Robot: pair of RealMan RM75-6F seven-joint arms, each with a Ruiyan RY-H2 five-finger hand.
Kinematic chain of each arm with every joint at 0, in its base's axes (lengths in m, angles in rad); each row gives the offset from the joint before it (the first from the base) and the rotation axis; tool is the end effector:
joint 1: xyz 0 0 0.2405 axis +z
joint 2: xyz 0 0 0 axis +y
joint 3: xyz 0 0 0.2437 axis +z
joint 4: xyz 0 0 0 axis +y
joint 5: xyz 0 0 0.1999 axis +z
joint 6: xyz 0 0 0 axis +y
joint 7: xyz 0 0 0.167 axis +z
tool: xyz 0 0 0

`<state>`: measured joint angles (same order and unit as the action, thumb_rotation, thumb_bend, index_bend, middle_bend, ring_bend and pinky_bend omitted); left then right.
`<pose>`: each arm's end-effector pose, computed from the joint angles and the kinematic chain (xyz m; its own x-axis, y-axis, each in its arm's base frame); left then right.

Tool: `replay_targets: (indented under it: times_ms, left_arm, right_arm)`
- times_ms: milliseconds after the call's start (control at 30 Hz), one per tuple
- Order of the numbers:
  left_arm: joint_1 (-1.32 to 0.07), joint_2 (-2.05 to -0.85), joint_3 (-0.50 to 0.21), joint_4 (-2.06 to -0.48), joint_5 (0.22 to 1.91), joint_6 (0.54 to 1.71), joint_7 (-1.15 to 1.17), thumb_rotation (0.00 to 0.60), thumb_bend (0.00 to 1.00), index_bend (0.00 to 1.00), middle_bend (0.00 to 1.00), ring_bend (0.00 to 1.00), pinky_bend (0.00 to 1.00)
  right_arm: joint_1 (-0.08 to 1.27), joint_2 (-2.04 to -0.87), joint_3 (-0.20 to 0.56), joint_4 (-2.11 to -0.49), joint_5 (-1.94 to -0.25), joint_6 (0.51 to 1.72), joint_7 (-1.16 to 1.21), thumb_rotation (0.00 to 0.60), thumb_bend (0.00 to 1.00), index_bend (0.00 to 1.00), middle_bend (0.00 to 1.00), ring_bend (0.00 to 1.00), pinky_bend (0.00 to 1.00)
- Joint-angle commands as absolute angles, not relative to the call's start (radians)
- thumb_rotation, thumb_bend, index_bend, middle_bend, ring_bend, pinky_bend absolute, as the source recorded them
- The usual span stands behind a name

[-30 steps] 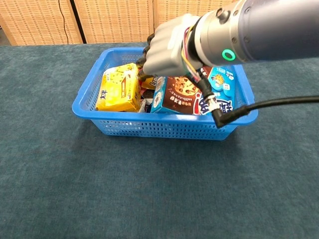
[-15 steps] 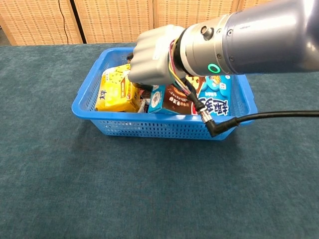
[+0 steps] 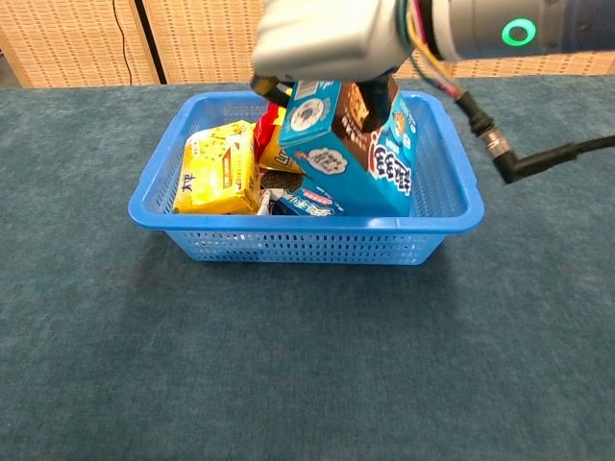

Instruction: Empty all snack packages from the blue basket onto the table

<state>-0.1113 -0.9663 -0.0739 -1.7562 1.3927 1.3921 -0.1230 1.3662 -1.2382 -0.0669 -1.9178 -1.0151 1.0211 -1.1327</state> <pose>-0.2916 0.2121 0.1915 0.2711 0.0529 0.9611 0.9592 0.0686 -0.2743 0.0371 -0.3179 0.0249 0.8159 0.4763 0.3278 0.0809 -0.6554 0.7509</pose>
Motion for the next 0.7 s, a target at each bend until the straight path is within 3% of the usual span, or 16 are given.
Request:
replay_targets:
  times_ms: [33, 333, 700]
  left_arm:
    - [-0.112, -0.966, -0.072, -1.758, 1.396, 1.392, -0.121, 0.6, 0.0, 0.0, 0.0, 0.0, 0.0]
    - [-0.113, -0.965, -0.068, -1.762, 1.396, 1.386, -0.12, 0.6, 0.0, 0.0, 0.0, 0.0, 0.0]
    - [-0.112, -0.965, -0.066, -1.761, 1.392, 1.384, -0.122, 0.6, 0.0, 0.0, 0.0, 0.0, 0.0]
  right_arm:
    - [1.326, -1.165, -0.051, -1.973, -1.078, 1.063, -1.092, 0.6, 0.33, 0.7, 0.47, 0.33, 0.5]
    - [1.271, -0.993, 0.037, -2.06, -1.115, 1.117, -1.022, 0.6, 0.34, 0.71, 0.47, 0.33, 0.5]
    - [1.2, -0.973, 0.112, -1.837, -1.061, 1.105, -0.892, 0.6, 0.34, 0.7, 0.47, 0.33, 0.5]
